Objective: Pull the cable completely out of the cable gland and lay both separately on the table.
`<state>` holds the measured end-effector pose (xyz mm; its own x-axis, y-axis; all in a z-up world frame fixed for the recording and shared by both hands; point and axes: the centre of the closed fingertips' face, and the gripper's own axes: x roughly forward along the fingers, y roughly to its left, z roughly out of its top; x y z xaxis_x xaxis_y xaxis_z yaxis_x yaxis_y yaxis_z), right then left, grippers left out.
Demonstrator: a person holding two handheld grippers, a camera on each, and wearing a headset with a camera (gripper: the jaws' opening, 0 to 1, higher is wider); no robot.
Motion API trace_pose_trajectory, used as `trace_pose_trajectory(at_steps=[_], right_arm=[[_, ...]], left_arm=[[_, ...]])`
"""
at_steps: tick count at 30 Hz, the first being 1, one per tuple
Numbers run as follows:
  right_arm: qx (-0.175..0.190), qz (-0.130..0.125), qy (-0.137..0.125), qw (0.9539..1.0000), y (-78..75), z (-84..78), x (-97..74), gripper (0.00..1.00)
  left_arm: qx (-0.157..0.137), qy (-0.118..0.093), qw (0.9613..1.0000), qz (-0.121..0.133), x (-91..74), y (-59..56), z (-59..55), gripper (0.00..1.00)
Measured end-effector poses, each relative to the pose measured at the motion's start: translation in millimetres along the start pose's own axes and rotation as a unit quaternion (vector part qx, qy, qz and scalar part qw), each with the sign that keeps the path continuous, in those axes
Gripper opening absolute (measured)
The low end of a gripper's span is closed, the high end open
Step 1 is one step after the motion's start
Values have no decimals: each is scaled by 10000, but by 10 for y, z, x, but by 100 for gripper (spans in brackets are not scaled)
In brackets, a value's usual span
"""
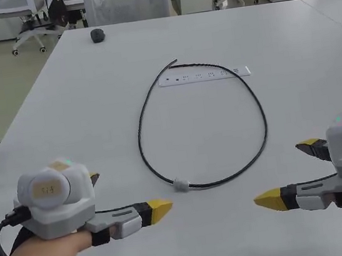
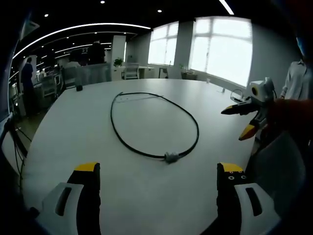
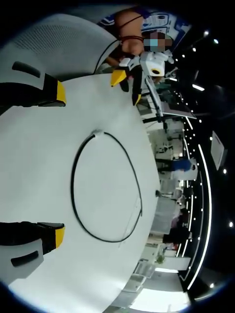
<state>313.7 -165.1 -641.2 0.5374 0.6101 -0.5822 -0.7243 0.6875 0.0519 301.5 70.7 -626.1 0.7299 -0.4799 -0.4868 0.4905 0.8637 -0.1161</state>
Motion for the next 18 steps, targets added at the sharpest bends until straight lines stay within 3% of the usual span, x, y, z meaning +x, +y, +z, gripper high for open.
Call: trace_pose_trajectory(at_steps=[18], right_arm=[[-45,5,-14,10000,35,25,-21,99]], left_arm=[[-3,-6,10000,11,-12,-2,-12,100]])
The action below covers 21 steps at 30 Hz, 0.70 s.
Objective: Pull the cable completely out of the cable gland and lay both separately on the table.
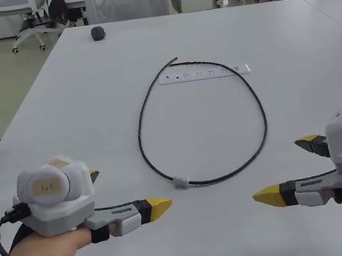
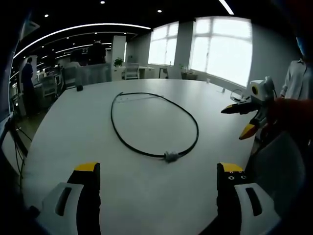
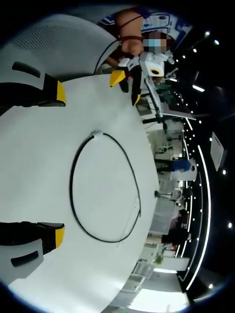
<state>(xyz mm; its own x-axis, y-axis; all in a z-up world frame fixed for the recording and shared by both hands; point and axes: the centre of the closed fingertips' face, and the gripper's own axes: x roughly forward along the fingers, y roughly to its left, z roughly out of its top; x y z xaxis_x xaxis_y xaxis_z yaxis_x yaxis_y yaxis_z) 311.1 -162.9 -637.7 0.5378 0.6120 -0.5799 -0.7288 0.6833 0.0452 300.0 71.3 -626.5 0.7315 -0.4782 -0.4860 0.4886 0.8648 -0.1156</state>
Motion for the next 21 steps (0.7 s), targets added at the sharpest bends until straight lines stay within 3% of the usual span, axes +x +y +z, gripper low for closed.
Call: trace_pose_trajectory(at_steps=[21], right_arm=[[1,20,35,10000,37,-16,-3,97]], left_arm=[[-6,-2,10000,-11,-2,-18,-7,100]])
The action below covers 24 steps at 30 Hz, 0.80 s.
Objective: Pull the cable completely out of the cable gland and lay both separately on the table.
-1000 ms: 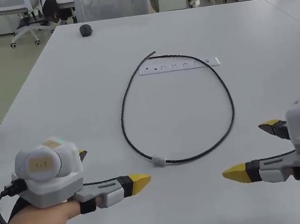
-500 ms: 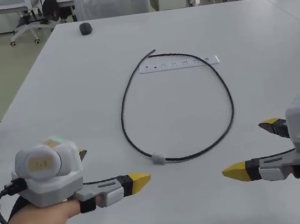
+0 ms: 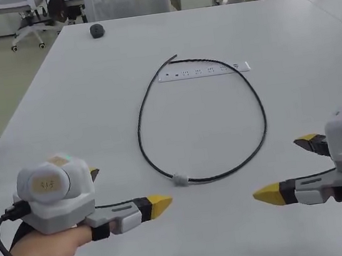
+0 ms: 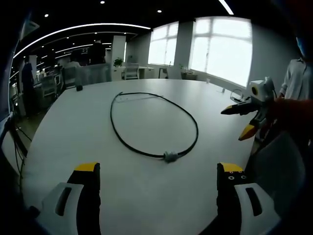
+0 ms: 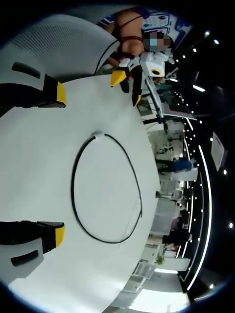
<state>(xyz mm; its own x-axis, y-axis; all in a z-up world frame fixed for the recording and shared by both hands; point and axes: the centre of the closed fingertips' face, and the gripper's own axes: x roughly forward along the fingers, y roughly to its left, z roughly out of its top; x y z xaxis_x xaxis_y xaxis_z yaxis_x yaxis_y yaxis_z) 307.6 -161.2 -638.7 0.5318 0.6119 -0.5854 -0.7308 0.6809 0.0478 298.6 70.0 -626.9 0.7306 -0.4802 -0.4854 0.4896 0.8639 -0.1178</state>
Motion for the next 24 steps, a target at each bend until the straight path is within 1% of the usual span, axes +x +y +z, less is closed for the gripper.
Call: trace_pose_trajectory(at_steps=[6,12,18,24], right_arm=[[-31,40,-11,10000,13,27,12,97],[-91,107,5,9999,20,55,50,97],[-169,164,46,9997,37,74,80,97],[-297,235,91,9992,69,127,132,95]], left_arm=[[17,-37,10000,9,-8,3,18,100],[39,-10,10000,-17,-6,-17,1,100],[112,-21,9999,-81,4,-67,27,100],[168,-13,9998,-134,16,-106,25,100]])
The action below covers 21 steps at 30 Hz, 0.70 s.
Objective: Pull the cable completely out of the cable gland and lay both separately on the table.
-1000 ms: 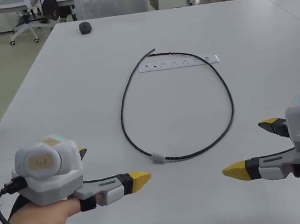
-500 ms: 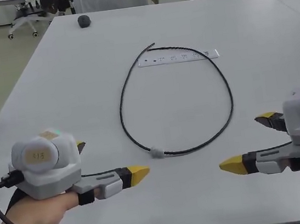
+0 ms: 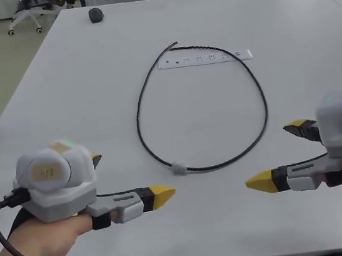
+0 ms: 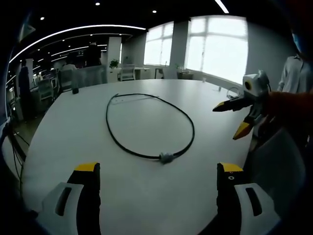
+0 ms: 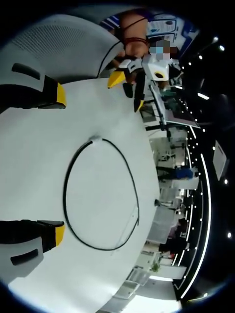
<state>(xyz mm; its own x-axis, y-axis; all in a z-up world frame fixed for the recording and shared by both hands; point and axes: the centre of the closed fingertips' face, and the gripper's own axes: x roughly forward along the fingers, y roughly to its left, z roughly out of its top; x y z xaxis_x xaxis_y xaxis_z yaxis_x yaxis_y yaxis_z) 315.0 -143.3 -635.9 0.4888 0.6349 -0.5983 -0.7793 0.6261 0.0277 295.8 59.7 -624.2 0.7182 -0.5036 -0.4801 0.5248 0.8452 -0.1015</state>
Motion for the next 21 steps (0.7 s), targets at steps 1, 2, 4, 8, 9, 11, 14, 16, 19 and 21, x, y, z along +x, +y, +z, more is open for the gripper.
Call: trace_pose_trajectory(at_steps=[1,2,4,8,9,11,14,16,19,21], right_arm=[[-37,23,-2,10000,8,19,16,95],[-66,39,16,10000,13,26,28,94],[-125,78,49,9999,29,48,59,93],[-284,185,141,9993,80,85,129,89],[-310,203,142,9992,89,96,148,90],[-375,249,204,9988,107,115,182,87],[-440,320,231,9983,144,159,239,87],[-513,373,287,9976,171,185,278,85],[-611,447,326,9966,212,225,340,83],[-698,513,407,9954,241,232,390,80]], left_arm=[[6,0,10000,-12,0,-6,2,100],[17,-6,10000,-25,1,-12,5,100],[35,-16,10000,-38,1,-18,12,100],[37,-41,10000,-57,-3,-14,20,100],[28,-41,10000,-62,-4,-14,19,100],[55,-56,9999,-69,-9,1,18,100],[48,-61,9999,-82,-10,6,11,100],[28,-54,9999,-91,-5,14,-4,100],[40,-57,9999,-100,-7,19,-10,100],[21,-78,9999,-112,-9,25,-14,100]])
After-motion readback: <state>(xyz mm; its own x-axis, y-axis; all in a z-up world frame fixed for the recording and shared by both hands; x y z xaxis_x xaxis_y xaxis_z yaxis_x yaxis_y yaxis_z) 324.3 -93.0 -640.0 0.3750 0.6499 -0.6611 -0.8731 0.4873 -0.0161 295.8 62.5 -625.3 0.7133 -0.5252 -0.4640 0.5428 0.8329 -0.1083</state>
